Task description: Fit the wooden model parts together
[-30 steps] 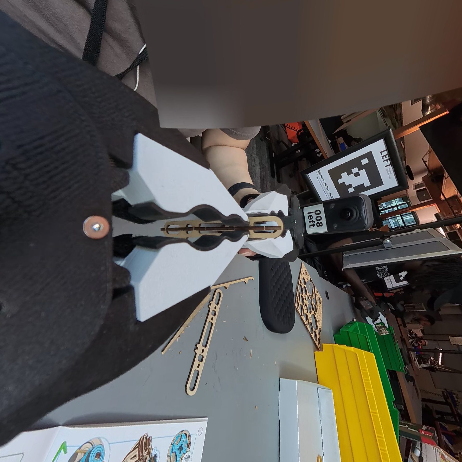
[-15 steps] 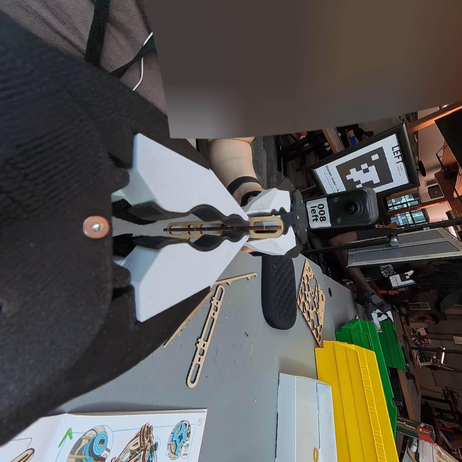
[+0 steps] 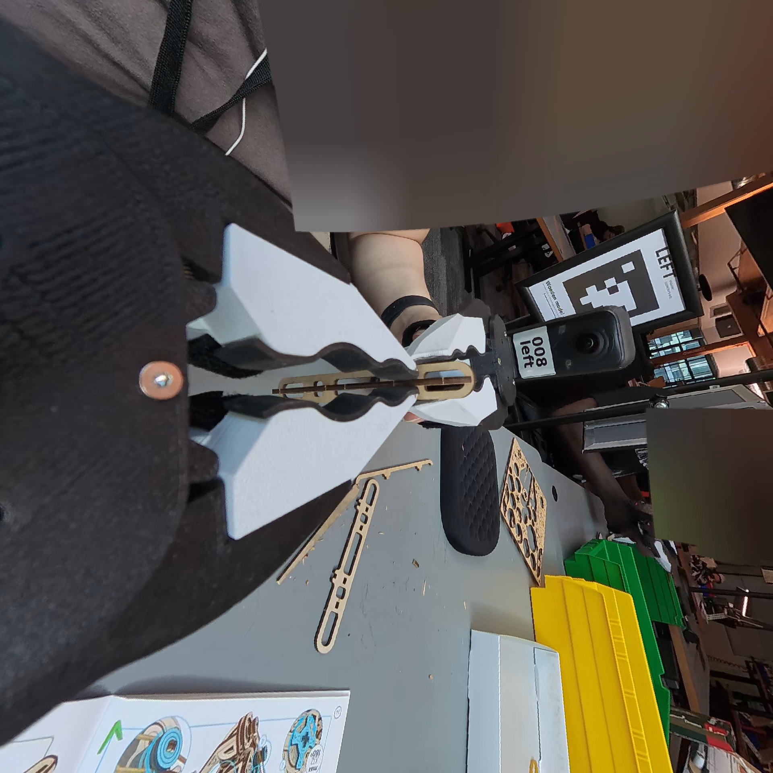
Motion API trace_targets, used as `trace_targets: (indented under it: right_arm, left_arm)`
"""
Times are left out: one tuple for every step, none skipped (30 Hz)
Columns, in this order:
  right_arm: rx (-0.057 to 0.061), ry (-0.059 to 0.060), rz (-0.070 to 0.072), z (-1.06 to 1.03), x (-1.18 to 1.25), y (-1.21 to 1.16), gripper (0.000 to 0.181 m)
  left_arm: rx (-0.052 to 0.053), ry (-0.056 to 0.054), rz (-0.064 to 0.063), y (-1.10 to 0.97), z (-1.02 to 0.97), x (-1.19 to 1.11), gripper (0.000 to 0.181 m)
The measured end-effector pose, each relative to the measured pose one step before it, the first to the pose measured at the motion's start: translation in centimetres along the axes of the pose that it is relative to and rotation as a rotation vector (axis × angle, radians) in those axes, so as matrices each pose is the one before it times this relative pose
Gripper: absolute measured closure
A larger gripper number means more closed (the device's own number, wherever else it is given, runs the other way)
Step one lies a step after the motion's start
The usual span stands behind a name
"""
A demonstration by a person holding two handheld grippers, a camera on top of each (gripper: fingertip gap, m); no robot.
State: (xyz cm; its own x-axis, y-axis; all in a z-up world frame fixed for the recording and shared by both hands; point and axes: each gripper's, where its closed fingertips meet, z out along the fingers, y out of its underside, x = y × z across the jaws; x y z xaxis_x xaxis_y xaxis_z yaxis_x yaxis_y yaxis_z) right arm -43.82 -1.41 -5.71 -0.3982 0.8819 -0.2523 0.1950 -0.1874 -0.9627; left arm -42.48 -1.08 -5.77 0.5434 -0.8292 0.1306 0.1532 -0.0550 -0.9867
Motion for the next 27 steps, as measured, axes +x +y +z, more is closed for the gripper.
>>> trace_targets:
  right_arm:
    - [-0.0074,-0.0034,-0.0007,0.018,-0.038,0.178,0.181]
    - [-0.0087,-0.0068,0.0053,0.026,-0.078,0.170,0.181]
    - [-0.0035,0.0041,-0.0024,0.027,0.050,0.080,0.181]
    - [0.0001,0.0037,-0.0069,0.048,0.020,0.044,0.181]
    - [0.0017,0.0000,-0.0021,0.026,-0.010,-0.009,0.181]
    - [0.0016,0.0020,0.0038,0.014,0.049,-0.014,0.181]
    - [0.0004,0.0047,0.0072,0.013,0.105,0.022,0.180]
    - [0.0008,0.0153,0.0097,0.024,0.257,0.041,0.180]
    - [0.0015,0.0144,0.0013,0.012,0.196,0.040,0.181]
    - [0.0019,0.0067,0.0030,0.001,0.061,0.000,0.180]
    - [0.0013,0.0083,0.0026,0.002,0.082,-0.023,0.181]
    - [-0.0013,0.0130,-0.0082,-0.018,0.131,-0.005,0.181]
    - [0.0010,0.0024,-0.0125,-0.026,-0.025,-0.013,0.181]
    - [0.0029,-0.0009,-0.0084,-0.024,-0.072,-0.046,0.181]
    - [0.0043,0.0097,-0.0143,-0.021,0.052,-0.052,0.181]
    - [0.0049,0.0100,-0.0179,-0.011,0.011,-0.048,0.181]
    - [0.0014,0.0142,-0.0164,0.022,0.039,-0.008,0.181]
    - [0.0048,0.0041,-0.0114,0.011,-0.089,-0.083,0.181]
    - [0.0060,-0.0088,-0.0018,-0.004,-0.186,-0.116,0.181]
    - [0.0015,-0.0194,0.0086,-0.011,-0.202,-0.054,0.181]
    - [0.0003,-0.0272,0.0157,-0.031,-0.205,0.012,0.181]
    - [0.0001,-0.0347,0.0212,-0.034,-0.269,0.063,0.181]
    - [0.0080,-0.0280,0.0224,-0.053,-0.175,-0.031,0.181]
    - [0.0071,-0.0136,0.0141,-0.028,-0.070,-0.028,0.181]
    - [-0.0030,-0.0029,-0.0023,0.005,-0.011,0.037,0.181]
    - [-0.0042,-0.0003,-0.0085,-0.001,-0.018,0.025,0.181]
    - [-0.0011,0.0072,-0.0003,-0.006,0.108,-0.017,0.181]
  left_arm:
    - [-0.0085,0.0031,0.0013,0.147,-0.021,0.058,0.167]
    - [-0.0057,0.0016,-0.0036,0.131,-0.017,0.035,0.167]
    - [-0.0008,-0.0019,-0.0022,0.087,-0.029,-0.032,0.167]
    - [0.0036,0.0003,-0.0035,0.012,-0.028,0.000,0.168]
    - [0.0044,0.0000,-0.0050,-0.002,-0.020,-0.015,0.167]
    - [0.0014,-0.0033,-0.0017,0.015,0.001,-0.068,0.167]
    - [-0.0026,-0.0096,0.0022,0.055,0.004,-0.173,0.167]
    - [-0.0045,-0.0135,0.0021,0.073,0.019,-0.229,0.167]
    - [-0.0021,-0.0066,-0.0015,0.045,0.018,-0.133,0.167]
    - [0.0011,-0.0018,-0.0054,-0.017,0.021,-0.077,0.167]
    - [0.0005,-0.0067,-0.0058,0.005,0.026,-0.124,0.167]
    - [0.0009,-0.0052,-0.0010,0.001,0.041,-0.066,0.167]
    - [0.0023,0.0021,0.0010,-0.039,0.013,0.045,0.167]
    - [0.0015,-0.0022,-0.0006,-0.037,0.022,-0.003,0.167]
    - [0.0003,-0.0048,0.0009,-0.036,0.026,-0.028,0.167]
    - [-0.0019,-0.0048,0.0027,-0.023,0.020,-0.031,0.167]
    - [-0.0004,-0.0020,0.0028,-0.028,-0.002,-0.006,0.167]
    - [0.0044,0.0066,-0.0005,-0.104,-0.028,0.118,0.167]
    - [0.0040,0.0123,-0.0015,-0.101,-0.028,0.184,0.167]
    - [0.0001,0.0130,0.0003,-0.041,-0.017,0.196,0.167]
    - [-0.0043,0.0162,-0.0004,0.024,-0.007,0.239,0.168]
    - [-0.0038,0.0163,-0.0041,0.004,0.014,0.242,0.167]
    - [0.0005,0.0086,-0.0045,-0.046,0.020,0.155,0.167]
    - [-0.0013,0.0013,-0.0015,-0.009,0.016,0.035,0.167]
    - [-0.0021,-0.0001,0.0001,0.025,-0.008,0.027,0.167]
    - [0.0003,-0.0050,-0.0016,0.010,0.012,-0.041,0.167]
    - [0.0004,-0.0128,-0.0004,0.011,0.015,-0.145,0.167]
